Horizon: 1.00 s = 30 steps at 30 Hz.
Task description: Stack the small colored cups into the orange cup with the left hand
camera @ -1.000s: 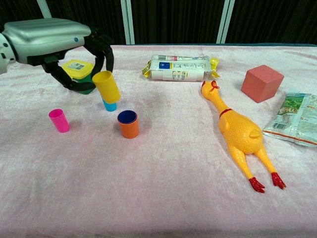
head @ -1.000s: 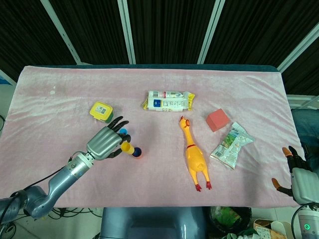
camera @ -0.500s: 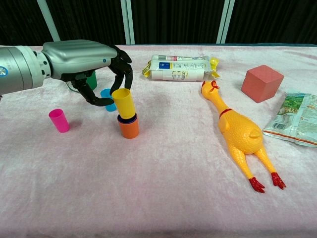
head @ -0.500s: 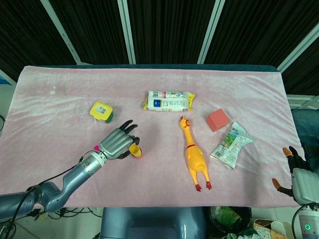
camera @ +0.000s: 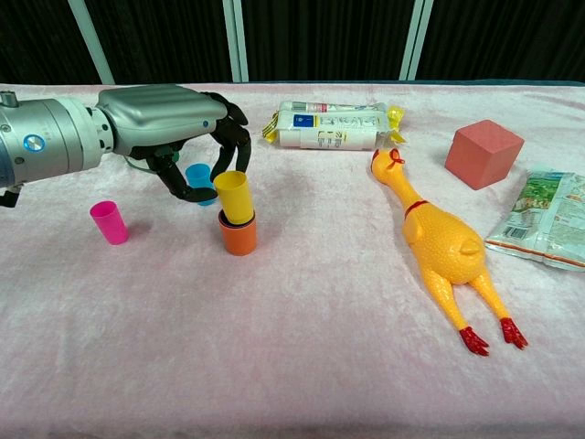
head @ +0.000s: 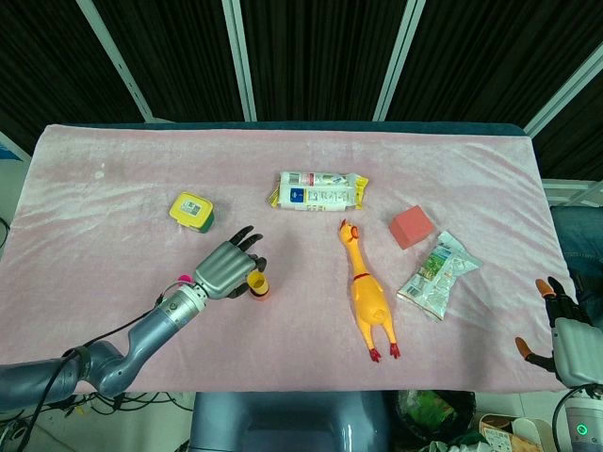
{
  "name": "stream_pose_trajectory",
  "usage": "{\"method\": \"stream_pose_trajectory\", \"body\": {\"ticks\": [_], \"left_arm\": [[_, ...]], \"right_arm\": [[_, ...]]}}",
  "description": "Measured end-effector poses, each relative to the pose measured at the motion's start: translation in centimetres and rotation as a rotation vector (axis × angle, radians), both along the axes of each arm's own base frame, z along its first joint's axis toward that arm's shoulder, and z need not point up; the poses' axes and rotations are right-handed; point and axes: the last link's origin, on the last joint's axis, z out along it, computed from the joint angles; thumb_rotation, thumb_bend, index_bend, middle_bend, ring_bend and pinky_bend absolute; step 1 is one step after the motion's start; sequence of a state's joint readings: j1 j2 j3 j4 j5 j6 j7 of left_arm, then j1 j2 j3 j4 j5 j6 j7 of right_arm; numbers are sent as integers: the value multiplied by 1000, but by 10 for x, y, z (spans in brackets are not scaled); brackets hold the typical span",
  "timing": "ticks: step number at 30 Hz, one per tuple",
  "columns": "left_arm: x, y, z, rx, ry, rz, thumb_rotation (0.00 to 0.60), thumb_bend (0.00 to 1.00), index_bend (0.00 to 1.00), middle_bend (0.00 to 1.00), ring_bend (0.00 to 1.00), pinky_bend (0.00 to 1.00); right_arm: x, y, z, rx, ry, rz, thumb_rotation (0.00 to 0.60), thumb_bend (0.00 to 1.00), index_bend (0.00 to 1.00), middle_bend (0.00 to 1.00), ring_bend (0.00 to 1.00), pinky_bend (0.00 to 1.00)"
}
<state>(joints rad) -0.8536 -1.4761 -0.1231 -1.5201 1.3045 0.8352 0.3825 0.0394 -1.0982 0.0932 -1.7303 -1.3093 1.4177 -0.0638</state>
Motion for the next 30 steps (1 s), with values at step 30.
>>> {"method": "stream_pose_trajectory", "body": {"ticks": [30], "left_arm": [[-30,31,16,89,54,158,600,143,213,289,0,0]], "right_arm": [[-1,0,0,2,-4,-14,600,187,0,12,126,166]]}}
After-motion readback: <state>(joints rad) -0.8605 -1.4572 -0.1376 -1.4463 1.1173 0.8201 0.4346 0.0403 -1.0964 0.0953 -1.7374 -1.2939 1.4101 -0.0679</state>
